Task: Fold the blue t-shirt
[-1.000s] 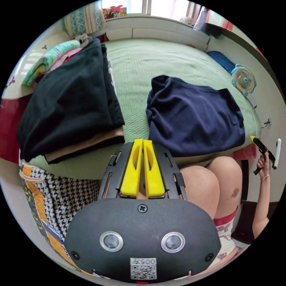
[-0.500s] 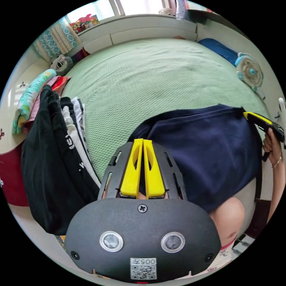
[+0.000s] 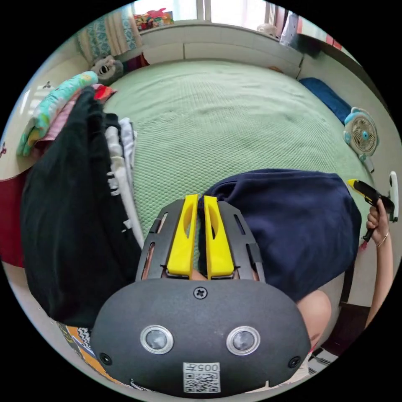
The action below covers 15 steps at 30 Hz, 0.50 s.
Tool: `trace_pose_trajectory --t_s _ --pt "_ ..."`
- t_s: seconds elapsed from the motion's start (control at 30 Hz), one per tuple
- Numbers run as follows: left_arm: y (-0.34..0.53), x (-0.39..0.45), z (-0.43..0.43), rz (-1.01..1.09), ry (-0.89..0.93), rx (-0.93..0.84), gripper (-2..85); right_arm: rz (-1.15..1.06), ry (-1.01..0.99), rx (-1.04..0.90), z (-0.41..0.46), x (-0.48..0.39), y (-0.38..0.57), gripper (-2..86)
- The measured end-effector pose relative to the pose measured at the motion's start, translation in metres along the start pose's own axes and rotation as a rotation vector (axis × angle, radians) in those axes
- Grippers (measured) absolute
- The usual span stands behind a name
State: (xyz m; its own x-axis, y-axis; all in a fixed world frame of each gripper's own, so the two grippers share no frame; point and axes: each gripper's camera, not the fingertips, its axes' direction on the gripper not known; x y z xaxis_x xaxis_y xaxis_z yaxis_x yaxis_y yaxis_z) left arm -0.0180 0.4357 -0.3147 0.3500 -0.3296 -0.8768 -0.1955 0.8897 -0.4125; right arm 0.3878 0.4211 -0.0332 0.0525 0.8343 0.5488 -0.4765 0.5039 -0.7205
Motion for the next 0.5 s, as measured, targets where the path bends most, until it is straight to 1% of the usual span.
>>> trace_pose_trajectory --t_s 0.07,0.13,0.2,0.3,0.37,0.5 --pt "0.021 0.013 -0.031 0.042 -0.084 0.055 6.6 -0.010 -0.040 0.081 -0.028 0.012 0.019 -0.9" --pt "0.038 0.029 -0.050 0.090 -0.088 0.069 7.7 -0.007 -0.043 0.113 -0.050 0.027 0.041 -0.9" --pt "0.056 0.055 -0.066 0.156 -0.049 0.067 8.9 -0.017 -0.014 0.128 -0.071 0.048 0.076 -0.9" --pt "0.093 0.121 -0.085 0.311 0.068 0.045 10.1 0.019 -0.032 0.120 -0.082 0.077 0.127 -0.9" --pt "0.126 0.189 -0.101 0.454 0.169 0.041 11.4 0.050 -0.023 0.103 -0.083 0.092 0.156 -0.9" --pt "0.165 0.292 -0.119 0.620 0.267 0.066 13.5 0.067 0.015 0.088 -0.100 0.112 0.206 -0.9"
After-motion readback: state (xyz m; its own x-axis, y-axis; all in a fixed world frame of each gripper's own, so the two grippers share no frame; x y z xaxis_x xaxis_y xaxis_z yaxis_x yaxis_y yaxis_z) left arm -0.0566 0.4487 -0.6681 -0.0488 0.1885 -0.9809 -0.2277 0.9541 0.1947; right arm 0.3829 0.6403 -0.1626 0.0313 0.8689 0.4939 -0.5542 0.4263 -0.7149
